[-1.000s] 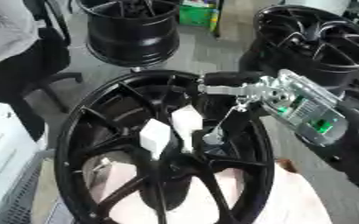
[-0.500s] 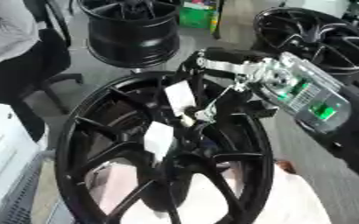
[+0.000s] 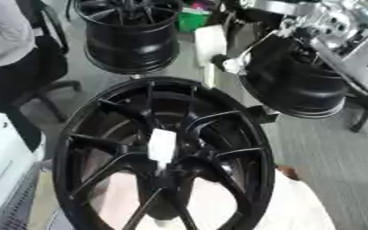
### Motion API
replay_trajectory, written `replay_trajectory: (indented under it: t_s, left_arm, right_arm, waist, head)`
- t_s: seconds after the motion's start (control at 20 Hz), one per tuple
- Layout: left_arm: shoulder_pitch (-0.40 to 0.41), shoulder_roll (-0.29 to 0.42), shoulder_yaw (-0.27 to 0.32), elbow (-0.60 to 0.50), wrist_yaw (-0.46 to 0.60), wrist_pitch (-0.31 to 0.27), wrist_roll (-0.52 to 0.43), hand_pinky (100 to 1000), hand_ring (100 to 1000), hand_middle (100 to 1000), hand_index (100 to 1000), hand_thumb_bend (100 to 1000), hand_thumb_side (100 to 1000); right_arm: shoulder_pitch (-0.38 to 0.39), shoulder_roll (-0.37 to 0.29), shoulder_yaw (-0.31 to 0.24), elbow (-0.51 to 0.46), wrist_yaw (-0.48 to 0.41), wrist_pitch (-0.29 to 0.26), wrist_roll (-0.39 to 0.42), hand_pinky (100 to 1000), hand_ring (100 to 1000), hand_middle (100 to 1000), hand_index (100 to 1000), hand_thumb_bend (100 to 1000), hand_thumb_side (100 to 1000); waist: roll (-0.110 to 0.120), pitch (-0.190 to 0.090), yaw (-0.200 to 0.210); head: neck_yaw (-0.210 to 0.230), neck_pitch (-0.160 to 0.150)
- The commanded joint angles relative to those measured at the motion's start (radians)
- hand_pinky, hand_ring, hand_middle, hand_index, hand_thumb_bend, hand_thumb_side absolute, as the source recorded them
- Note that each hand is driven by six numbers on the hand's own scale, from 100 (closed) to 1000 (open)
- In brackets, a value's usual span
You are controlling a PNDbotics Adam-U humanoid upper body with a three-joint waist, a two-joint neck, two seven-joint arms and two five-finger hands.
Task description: Pull the pin out of the wheel hub.
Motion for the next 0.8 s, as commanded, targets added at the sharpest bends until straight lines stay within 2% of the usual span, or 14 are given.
replay_trajectory:
  t_s: [0.05,0.15,0.3,0.55,0.65,0.8]
  left_arm:
    - [-0.008,0.014,0.008,-0.017,0.001,0.0,0.005,762,868,670,844,100,702]
    - [0.001,0.019,0.016,-0.017,-0.004,0.001,0.011,761,867,669,844,100,702]
    - [0.008,0.025,0.027,-0.017,-0.013,0.0,0.024,761,867,669,844,100,702]
    - [0.006,0.028,0.029,-0.017,-0.019,-0.003,0.031,762,866,668,844,100,701]
    - [0.004,0.028,0.029,-0.017,-0.019,-0.004,0.032,762,866,668,844,100,701]
    - [0.002,0.028,0.028,-0.017,-0.02,-0.004,0.032,762,866,668,844,100,701]
  right_arm:
    - [-0.009,-0.056,-0.048,0.026,-0.027,0.003,-0.035,744,556,165,212,164,100]
    - [0.011,-0.077,-0.069,0.048,-0.018,0.013,-0.05,734,555,180,221,113,100]
    - [0.073,-0.147,-0.138,0.118,0.02,0.055,-0.093,729,557,203,238,100,100]
    - [0.199,-0.275,-0.266,0.246,0.018,0.125,-0.172,730,583,273,297,100,100]
    - [0.25,-0.318,-0.317,0.297,0.006,0.132,-0.204,741,603,308,326,100,100]
    - [0.329,-0.346,-0.396,0.376,0.014,0.117,-0.252,741,604,309,328,100,100]
  waist:
    - [0.006,-0.014,-0.001]
    - [0.01,-0.014,-0.02]
    - [0.014,-0.011,-0.054]
    - [0.02,-0.007,-0.058]
    - [0.022,-0.004,-0.06]
    - [0.023,0.0,-0.06]
  head:
    - [0.004,-0.011]
    - [0.035,-0.003]
    - [0.063,-0.001]
    - [0.072,0.001]
    - [0.075,0.002]
    - [0.076,0.003]
